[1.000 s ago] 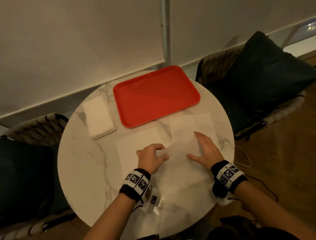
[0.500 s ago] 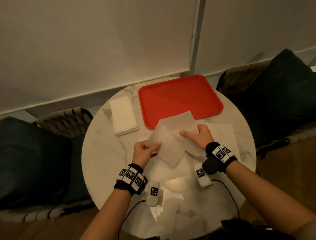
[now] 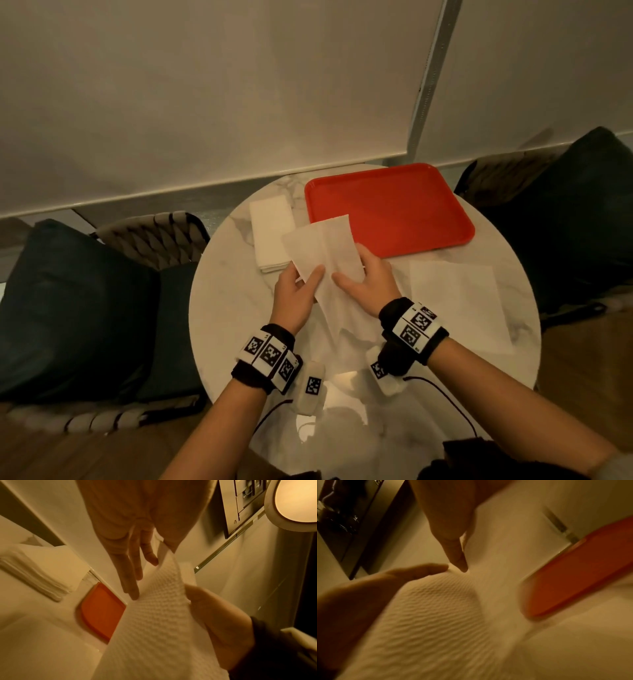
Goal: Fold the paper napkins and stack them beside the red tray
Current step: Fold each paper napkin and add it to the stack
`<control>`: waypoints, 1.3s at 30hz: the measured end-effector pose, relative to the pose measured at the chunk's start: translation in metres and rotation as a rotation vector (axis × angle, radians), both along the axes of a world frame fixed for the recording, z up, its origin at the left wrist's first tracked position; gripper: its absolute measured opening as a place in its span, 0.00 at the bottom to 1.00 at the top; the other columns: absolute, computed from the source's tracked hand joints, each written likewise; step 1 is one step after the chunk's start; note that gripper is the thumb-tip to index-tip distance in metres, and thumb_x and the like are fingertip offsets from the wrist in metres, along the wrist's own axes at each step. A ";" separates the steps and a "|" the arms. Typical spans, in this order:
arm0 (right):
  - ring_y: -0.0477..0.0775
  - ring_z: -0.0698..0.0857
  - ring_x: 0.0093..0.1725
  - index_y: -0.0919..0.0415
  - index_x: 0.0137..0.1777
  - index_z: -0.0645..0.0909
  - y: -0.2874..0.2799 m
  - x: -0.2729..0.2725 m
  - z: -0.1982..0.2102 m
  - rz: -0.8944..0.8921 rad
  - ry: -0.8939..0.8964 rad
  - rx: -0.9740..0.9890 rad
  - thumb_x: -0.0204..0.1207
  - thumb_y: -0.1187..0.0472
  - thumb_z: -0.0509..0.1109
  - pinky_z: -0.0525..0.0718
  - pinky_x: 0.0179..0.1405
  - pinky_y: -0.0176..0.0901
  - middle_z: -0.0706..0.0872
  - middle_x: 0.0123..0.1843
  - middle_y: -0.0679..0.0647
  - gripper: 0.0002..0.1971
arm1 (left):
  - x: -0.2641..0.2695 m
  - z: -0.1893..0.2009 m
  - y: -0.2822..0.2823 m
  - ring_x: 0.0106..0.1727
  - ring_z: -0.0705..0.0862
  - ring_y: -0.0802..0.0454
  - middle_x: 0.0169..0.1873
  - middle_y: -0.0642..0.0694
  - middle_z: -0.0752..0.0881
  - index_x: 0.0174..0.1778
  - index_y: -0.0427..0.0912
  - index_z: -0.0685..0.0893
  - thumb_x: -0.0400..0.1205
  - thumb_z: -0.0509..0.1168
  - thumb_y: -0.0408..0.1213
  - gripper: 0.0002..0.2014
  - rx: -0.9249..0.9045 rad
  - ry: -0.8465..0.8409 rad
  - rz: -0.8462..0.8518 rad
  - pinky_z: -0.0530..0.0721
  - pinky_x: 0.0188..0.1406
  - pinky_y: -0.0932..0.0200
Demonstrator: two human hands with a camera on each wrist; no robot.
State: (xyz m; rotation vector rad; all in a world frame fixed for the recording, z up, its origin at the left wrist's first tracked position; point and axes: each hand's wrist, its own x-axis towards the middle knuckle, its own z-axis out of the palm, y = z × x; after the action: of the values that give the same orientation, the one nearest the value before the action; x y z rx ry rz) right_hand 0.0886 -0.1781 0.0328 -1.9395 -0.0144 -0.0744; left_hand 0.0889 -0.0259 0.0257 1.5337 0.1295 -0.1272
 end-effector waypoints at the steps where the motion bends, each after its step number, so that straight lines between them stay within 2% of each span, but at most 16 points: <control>1: 0.33 0.85 0.46 0.48 0.60 0.78 0.008 -0.002 0.000 0.021 0.006 0.024 0.71 0.61 0.77 0.82 0.44 0.27 0.86 0.49 0.37 0.19 | 0.000 0.000 0.002 0.59 0.88 0.49 0.59 0.46 0.88 0.68 0.43 0.80 0.83 0.66 0.39 0.17 -0.002 -0.007 0.001 0.88 0.56 0.44; 5: 0.50 0.85 0.32 0.47 0.64 0.76 0.034 -0.004 -0.001 0.135 0.050 -0.021 0.65 0.55 0.80 0.85 0.35 0.39 0.84 0.45 0.46 0.27 | 0.001 0.000 0.012 0.67 0.82 0.52 0.66 0.48 0.84 0.74 0.45 0.73 0.82 0.63 0.55 0.27 -0.050 0.011 0.021 0.79 0.70 0.46; 7: 0.52 0.84 0.32 0.47 0.69 0.74 0.042 -0.005 -0.001 0.206 0.068 -0.049 0.62 0.53 0.82 0.85 0.37 0.39 0.83 0.48 0.46 0.34 | 0.003 0.000 0.019 0.73 0.75 0.54 0.72 0.51 0.77 0.79 0.45 0.66 0.79 0.58 0.67 0.39 -0.047 0.062 0.022 0.72 0.76 0.47; 9: 0.52 0.85 0.33 0.48 0.71 0.73 0.046 -0.005 -0.001 0.259 0.088 -0.057 0.60 0.50 0.83 0.84 0.38 0.36 0.82 0.51 0.45 0.38 | 0.007 -0.004 0.027 0.75 0.73 0.52 0.75 0.49 0.74 0.80 0.44 0.65 0.76 0.60 0.71 0.44 -0.051 0.098 -0.001 0.70 0.78 0.46; 10: 0.51 0.85 0.34 0.48 0.70 0.75 0.047 -0.004 -0.001 0.266 0.087 -0.049 0.61 0.51 0.84 0.83 0.36 0.34 0.82 0.52 0.45 0.36 | 0.008 -0.006 0.030 0.73 0.77 0.50 0.73 0.46 0.78 0.78 0.42 0.67 0.79 0.63 0.64 0.39 -0.059 0.087 -0.001 0.73 0.75 0.46; 12: 0.49 0.84 0.34 0.50 0.63 0.81 0.045 0.001 -0.001 0.220 0.052 -0.017 0.62 0.55 0.83 0.79 0.32 0.29 0.83 0.51 0.47 0.27 | 0.011 -0.009 0.037 0.65 0.84 0.47 0.64 0.42 0.84 0.74 0.41 0.72 0.83 0.65 0.36 0.22 -0.049 0.058 0.014 0.81 0.66 0.47; 13: 0.49 0.83 0.35 0.52 0.57 0.83 0.042 0.006 -0.003 0.176 0.019 -0.019 0.63 0.57 0.83 0.77 0.32 0.28 0.83 0.51 0.48 0.22 | 0.013 -0.011 0.041 0.62 0.85 0.47 0.62 0.42 0.85 0.73 0.41 0.72 0.82 0.63 0.25 0.23 -0.045 0.062 0.013 0.83 0.63 0.47; 15: 0.47 0.81 0.41 0.52 0.47 0.83 0.035 0.016 -0.008 0.100 -0.027 -0.076 0.64 0.60 0.81 0.75 0.36 0.29 0.80 0.52 0.47 0.13 | 0.017 -0.013 0.049 0.60 0.86 0.51 0.60 0.46 0.85 0.73 0.43 0.70 0.79 0.60 0.17 0.28 -0.046 0.050 -0.008 0.86 0.59 0.52; 18: 0.46 0.81 0.54 0.50 0.43 0.85 0.029 0.031 -0.017 0.086 0.074 -0.072 0.67 0.63 0.78 0.77 0.45 0.33 0.78 0.58 0.45 0.09 | 0.026 -0.018 0.060 0.62 0.84 0.53 0.64 0.48 0.82 0.73 0.45 0.68 0.78 0.62 0.16 0.30 -0.043 0.036 -0.015 0.84 0.61 0.54; 20: 0.47 0.85 0.49 0.51 0.45 0.87 0.031 0.041 -0.024 0.142 0.168 0.063 0.70 0.69 0.76 0.83 0.47 0.37 0.83 0.60 0.47 0.11 | 0.035 -0.025 0.067 0.61 0.86 0.51 0.64 0.42 0.83 0.73 0.43 0.66 0.78 0.64 0.17 0.30 -0.059 0.071 -0.016 0.85 0.61 0.51; 22: 0.49 0.86 0.38 0.55 0.49 0.88 0.035 0.051 -0.032 0.161 0.235 0.170 0.71 0.74 0.73 0.85 0.42 0.39 0.90 0.53 0.53 0.14 | 0.043 -0.033 0.075 0.57 0.87 0.44 0.61 0.34 0.84 0.73 0.46 0.63 0.78 0.66 0.19 0.32 -0.088 0.120 -0.011 0.87 0.56 0.45; 25: 0.47 0.84 0.32 0.56 0.51 0.89 0.045 0.076 -0.053 0.070 0.268 0.157 0.71 0.76 0.73 0.85 0.41 0.40 0.91 0.40 0.48 0.16 | 0.058 -0.041 0.088 0.52 0.90 0.42 0.55 0.36 0.87 0.73 0.60 0.61 0.77 0.71 0.24 0.38 -0.085 0.171 0.012 0.90 0.47 0.44; 27: 0.47 0.84 0.34 0.53 0.52 0.89 0.054 0.098 -0.063 0.018 0.257 0.122 0.70 0.75 0.74 0.84 0.43 0.40 0.89 0.41 0.52 0.17 | 0.072 -0.045 0.098 0.48 0.90 0.44 0.51 0.38 0.87 0.73 0.66 0.63 0.75 0.74 0.27 0.41 -0.015 0.137 0.013 0.90 0.43 0.48; 31: 0.45 0.81 0.36 0.54 0.56 0.87 0.072 0.147 -0.067 0.027 0.185 0.070 0.68 0.75 0.75 0.83 0.39 0.38 0.85 0.50 0.46 0.20 | 0.115 -0.054 0.113 0.40 0.82 0.53 0.57 0.46 0.85 0.63 0.52 0.84 0.72 0.76 0.26 0.25 0.244 0.004 0.022 0.85 0.46 0.55; 35: 0.45 0.78 0.40 0.53 0.64 0.84 0.088 0.197 -0.072 0.048 0.139 -0.016 0.67 0.75 0.74 0.78 0.37 0.29 0.81 0.65 0.48 0.26 | 0.164 -0.062 0.121 0.32 0.79 0.68 0.59 0.51 0.83 0.63 0.43 0.85 0.71 0.77 0.26 0.24 0.346 -0.071 0.041 0.82 0.40 0.71; 39: 0.45 0.76 0.38 0.56 0.67 0.83 0.097 0.228 -0.082 0.090 0.116 -0.163 0.69 0.75 0.73 0.76 0.35 0.23 0.80 0.65 0.49 0.27 | 0.193 -0.080 0.124 0.33 0.78 0.58 0.58 0.53 0.82 0.64 0.45 0.84 0.70 0.78 0.29 0.26 0.430 -0.072 0.038 0.84 0.42 0.61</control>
State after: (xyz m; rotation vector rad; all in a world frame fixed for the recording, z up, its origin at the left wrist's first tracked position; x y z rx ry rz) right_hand 0.3169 -0.0815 -0.0494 -2.0999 -0.0313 0.1024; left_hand 0.2822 0.0983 -0.0542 1.9608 0.1345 -0.0129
